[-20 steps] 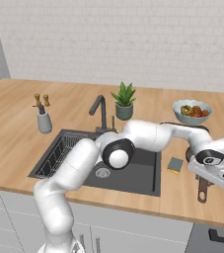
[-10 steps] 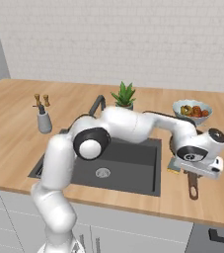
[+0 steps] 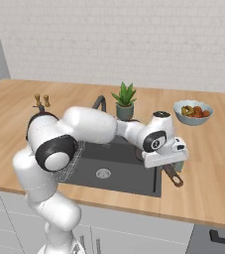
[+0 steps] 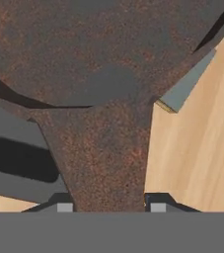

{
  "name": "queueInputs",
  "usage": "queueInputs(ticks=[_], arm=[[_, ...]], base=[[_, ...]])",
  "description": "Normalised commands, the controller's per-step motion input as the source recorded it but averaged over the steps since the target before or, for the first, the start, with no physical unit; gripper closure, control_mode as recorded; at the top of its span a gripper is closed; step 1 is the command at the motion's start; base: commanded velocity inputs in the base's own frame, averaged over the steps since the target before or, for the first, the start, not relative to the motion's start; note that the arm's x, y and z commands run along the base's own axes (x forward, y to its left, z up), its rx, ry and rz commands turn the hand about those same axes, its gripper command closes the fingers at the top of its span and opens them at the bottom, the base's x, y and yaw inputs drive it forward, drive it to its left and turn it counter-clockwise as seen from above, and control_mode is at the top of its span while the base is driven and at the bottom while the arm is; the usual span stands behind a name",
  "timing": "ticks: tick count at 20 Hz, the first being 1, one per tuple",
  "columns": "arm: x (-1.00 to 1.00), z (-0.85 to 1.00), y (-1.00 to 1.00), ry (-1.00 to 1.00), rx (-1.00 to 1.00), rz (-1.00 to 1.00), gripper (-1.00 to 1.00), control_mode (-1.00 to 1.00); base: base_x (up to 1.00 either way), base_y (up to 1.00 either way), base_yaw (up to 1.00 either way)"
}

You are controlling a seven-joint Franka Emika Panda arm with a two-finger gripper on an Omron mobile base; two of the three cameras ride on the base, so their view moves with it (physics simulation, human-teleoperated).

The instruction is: Pick the pan and sponge and place them into the sink. Then turn on the water.

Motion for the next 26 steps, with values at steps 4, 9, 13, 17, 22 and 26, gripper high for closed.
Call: queueInputs(ticks=[4, 9, 13, 17, 22, 26], arm=[[0.17, -0.25, 0.44, 0.15, 0.00, 0.29, 1.00, -1.00], [0.38, -0.09, 0.35, 0.18, 0.07, 0.25, 1.00, -1.00], [0.52, -0.05, 0.23, 0.25, 0.14, 0.27, 1.00, -1.00], [0.44, -0.08, 0.20, 0.25, 0.17, 0.29, 1.00, -1.00], [0.34, -0.24, 0.02, 0.11, 0.23, 0.26, 1.00, -1.00], [0.00, -0.09, 0.05, 0.09, 0.02, 0.13, 1.00, -1.00]], base=[[0.00, 0.00, 0.00], [0.00, 0.00, 0.00], [0.00, 0.00, 0.00], [0.00, 0.00, 0.00], [0.00, 0.00, 0.00], [0.00, 0.00, 0.00]])
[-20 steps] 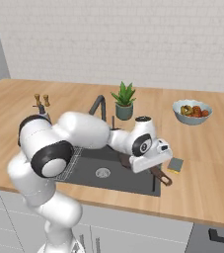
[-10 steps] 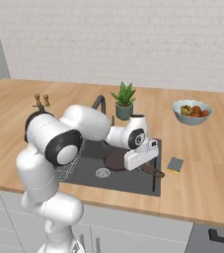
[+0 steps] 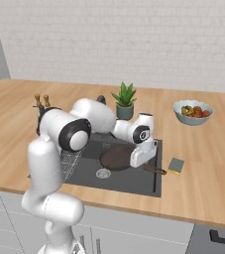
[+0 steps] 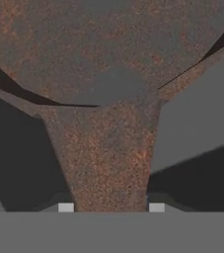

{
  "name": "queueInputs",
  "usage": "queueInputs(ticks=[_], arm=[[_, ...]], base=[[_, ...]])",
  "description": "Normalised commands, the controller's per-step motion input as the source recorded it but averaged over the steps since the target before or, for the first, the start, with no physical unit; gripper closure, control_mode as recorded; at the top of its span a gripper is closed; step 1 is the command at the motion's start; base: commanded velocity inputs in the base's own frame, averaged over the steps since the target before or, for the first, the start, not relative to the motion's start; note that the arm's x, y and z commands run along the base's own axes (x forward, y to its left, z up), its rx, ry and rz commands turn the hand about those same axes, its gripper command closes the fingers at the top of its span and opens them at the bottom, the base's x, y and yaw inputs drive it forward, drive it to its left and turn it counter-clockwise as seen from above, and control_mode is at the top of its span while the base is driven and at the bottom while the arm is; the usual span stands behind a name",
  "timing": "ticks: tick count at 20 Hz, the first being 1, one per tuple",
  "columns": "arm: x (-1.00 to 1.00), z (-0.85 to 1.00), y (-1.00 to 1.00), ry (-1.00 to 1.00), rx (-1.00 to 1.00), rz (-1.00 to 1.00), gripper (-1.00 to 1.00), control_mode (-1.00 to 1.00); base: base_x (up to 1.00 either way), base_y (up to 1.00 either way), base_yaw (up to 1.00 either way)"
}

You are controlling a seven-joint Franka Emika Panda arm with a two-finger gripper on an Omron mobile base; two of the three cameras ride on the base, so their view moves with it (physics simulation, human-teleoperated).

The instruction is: Pick the pan and sponge and place them into the sink. Then turn on the water.

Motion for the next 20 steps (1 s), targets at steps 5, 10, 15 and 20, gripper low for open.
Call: queueInputs(ticks=[5, 10, 15, 20], arm=[[0.02, -0.40, 0.38, 0.02, 0.00, 0.06, 1.00, -1.00], [0.00, -0.42, 0.33, 0.00, 0.00, 0.00, 1.00, -1.00], [0.02, -0.47, 0.30, 0.00, 0.02, 0.00, 1.00, -1.00], [0.00, -0.63, 0.25, 0.00, 0.05, 0.00, 1.00, -1.00]], base=[[0.00, 0.00, 0.00], [0.00, 0.00, 0.00], [0.00, 0.00, 0.00], [0.00, 0.00, 0.00]])
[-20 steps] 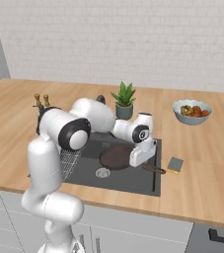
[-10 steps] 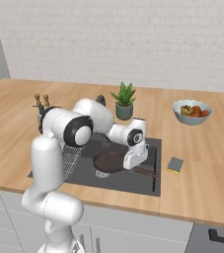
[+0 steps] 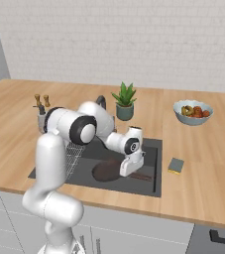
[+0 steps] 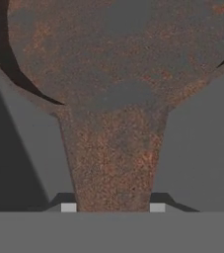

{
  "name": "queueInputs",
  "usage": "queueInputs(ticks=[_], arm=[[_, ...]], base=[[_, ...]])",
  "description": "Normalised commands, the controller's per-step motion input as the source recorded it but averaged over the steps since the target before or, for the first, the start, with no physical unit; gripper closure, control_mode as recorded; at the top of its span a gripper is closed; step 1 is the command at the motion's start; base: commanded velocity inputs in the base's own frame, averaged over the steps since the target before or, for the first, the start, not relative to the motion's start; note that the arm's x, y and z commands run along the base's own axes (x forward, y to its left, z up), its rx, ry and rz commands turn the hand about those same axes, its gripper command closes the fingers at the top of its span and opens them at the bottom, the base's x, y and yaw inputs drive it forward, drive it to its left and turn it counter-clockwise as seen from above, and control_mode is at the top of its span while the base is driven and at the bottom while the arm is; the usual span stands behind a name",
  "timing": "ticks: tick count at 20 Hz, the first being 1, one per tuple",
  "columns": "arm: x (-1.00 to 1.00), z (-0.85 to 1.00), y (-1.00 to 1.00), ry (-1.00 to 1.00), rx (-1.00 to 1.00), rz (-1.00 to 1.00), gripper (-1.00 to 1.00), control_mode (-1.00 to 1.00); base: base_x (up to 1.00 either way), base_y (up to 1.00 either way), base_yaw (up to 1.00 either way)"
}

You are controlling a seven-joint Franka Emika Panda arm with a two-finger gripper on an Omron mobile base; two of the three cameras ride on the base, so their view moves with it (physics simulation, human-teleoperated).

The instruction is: Pick the pan and sponge and place them into the sink. Then turn on the water.

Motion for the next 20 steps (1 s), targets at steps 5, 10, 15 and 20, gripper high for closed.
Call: queueInputs(ticks=[5, 10, 15, 20], arm=[[0.00, -0.52, 0.26, 0.00, 0.10, 0.00, 1.00, -1.00], [0.13, -0.52, 0.04, 0.00, 0.09, 0.00, 1.00, -1.00], [0.25, -0.64, 0.01, 0.00, 0.05, 0.00, 1.00, -1.00], [0.19, -0.56, 0.11, 0.00, 0.04, 0.00, 1.00, -1.00]], base=[[0.00, 0.00, 0.00], [0.00, 0.00, 0.00], [0.00, 0.00, 0.00], [0.00, 0.00, 0.00]])
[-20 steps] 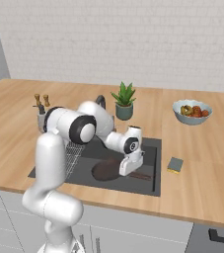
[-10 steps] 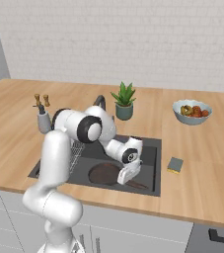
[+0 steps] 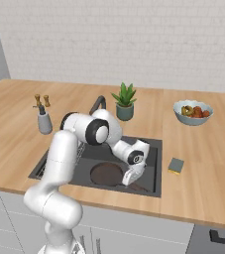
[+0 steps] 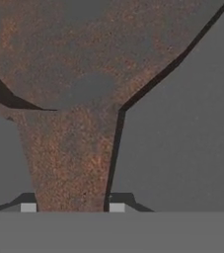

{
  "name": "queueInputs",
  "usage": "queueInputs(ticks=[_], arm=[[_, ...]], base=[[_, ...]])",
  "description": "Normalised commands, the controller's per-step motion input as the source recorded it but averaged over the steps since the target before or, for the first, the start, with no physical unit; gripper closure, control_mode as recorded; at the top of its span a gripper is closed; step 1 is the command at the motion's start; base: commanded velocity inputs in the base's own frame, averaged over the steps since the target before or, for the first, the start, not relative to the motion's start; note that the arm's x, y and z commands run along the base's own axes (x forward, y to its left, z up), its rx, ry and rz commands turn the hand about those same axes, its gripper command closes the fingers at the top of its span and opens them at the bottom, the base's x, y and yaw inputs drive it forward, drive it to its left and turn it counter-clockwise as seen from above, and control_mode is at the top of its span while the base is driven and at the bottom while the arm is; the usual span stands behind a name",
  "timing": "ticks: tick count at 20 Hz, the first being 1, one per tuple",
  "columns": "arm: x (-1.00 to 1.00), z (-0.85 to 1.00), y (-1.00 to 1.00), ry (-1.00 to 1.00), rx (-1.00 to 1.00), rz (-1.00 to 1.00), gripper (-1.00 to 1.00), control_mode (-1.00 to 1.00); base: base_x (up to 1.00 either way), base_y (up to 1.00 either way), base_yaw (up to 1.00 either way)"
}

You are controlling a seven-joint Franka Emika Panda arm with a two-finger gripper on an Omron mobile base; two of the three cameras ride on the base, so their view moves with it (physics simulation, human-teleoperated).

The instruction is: Pick the pan and sponge and place them into the sink. Then turn on the water.

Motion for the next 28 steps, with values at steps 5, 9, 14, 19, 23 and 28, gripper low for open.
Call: queueInputs(ticks=[5, 9, 14, 19, 23, 28], arm=[[0.03, -0.19, 0.05, 0.00, 0.00, 0.00, -1.00, -1.00], [-0.02, 0.05, 0.00, -0.02, 0.00, 0.00, -1.00, -1.00], [-0.10, 0.31, 0.03, -0.11, 0.00, 0.00, -1.00, -1.00], [-0.12, 0.78, 0.00, -0.05, 0.00, -0.05, -1.00, -1.00], [-0.14, 1.00, 0.00, 0.00, -0.10, -0.17, -1.00, -1.00], [-0.04, 1.00, 0.00, 0.00, -0.15, -0.22, -1.00, -1.00]], base=[[0.00, 0.00, 0.00], [0.00, 0.00, 0.00], [0.00, 0.00, 0.00], [0.00, 0.00, 0.00], [0.00, 0.00, 0.00], [0.00, 0.00, 0.00]])
